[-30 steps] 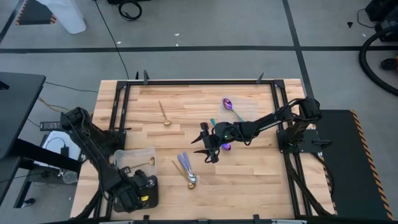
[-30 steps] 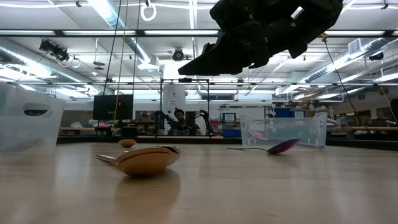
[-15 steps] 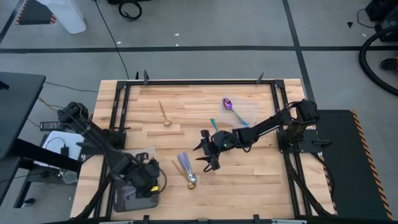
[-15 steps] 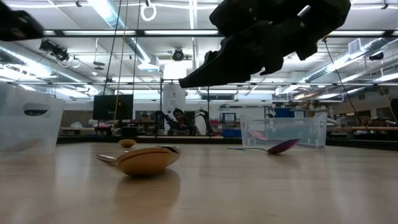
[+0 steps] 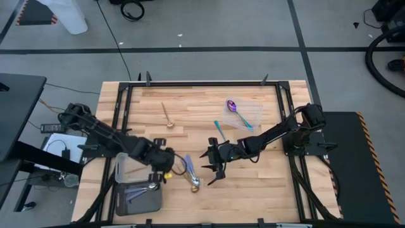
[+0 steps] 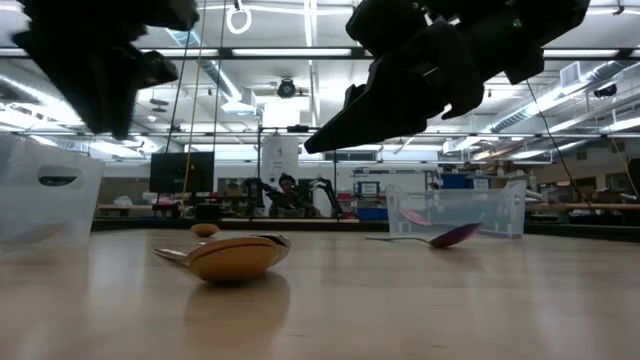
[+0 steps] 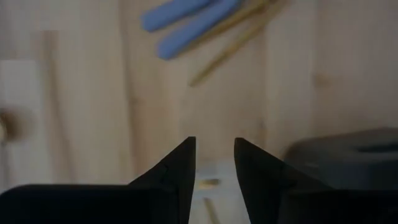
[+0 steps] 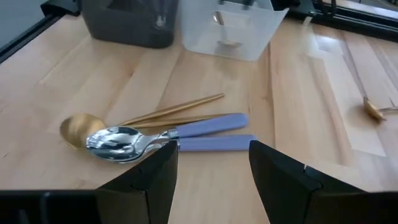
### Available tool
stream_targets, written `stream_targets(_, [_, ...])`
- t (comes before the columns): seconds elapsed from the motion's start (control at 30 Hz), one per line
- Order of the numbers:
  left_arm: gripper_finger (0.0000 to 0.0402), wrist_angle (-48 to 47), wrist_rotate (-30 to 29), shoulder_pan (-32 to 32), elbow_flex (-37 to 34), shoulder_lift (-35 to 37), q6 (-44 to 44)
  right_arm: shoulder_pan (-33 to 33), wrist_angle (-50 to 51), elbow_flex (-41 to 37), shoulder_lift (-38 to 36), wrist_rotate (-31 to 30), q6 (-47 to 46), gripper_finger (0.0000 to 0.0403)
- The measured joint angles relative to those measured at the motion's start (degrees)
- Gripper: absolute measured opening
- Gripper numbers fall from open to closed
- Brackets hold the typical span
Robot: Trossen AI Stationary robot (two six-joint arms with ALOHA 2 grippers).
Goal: Sort silverware by color (type)
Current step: Put the purple spoon into the black bin
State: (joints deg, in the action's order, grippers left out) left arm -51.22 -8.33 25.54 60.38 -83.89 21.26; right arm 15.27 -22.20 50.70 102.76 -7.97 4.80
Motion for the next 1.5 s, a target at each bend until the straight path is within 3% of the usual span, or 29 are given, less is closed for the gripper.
stream_targets(0.3, [0.0118, 4.6, -0.7, -7.2, 0.0, -0.1, -16.7, 2.8, 3.4, 0.0, 0.0, -4.1, -5.0, 0.0208])
stream_targets(0.5, [0.0118, 15.1, -0.7, -9.6, 0.0, -0.7, -28.5, 3.8, 12.7, 0.0, 0.0, -9.7, -11.0, 0.0208])
stream_targets(0.67, [0.0118, 20.3, -0.6, -10.7, 0.0, -3.6, -36.7, 3.8, 19.0, 0.0, -0.5, -10.2, -15.4, 0.0208])
stream_targets(0.8, [0.0118, 23.4, -0.5, -11.4, 0.0, -6.8, -38.9, 4.7, 21.5, -0.1, -2.3, -11.7, -16.6, 0.0208])
stream_targets(0.9, [0.0118, 25.2, -0.2, -12.4, 0.0, -9.2, -38.4, 6.0, 22.8, 0.0, -4.4, -16.2, -16.4, 0.0208])
stream_targets(1.13, [0.0118, 26.8, 7.1, -13.8, 0.0, -14.7, -37.9, 7.9, 31.2, 0.0, -8.8, -25.0, -17.2, 0.0208])
stream_targets(1.33, [0.0118, 29.0, 9.2, -13.0, -0.1, -18.3, -38.7, 8.0, 31.7, -0.9, -9.7, -26.1, -18.3, 0.0208])
stream_targets(1.5, [0.0118, 32.0, 8.4, -11.5, 0.0, -19.7, -47.0, 7.9, 31.2, -1.3, -9.3, -25.8, -18.5, 0.0208])
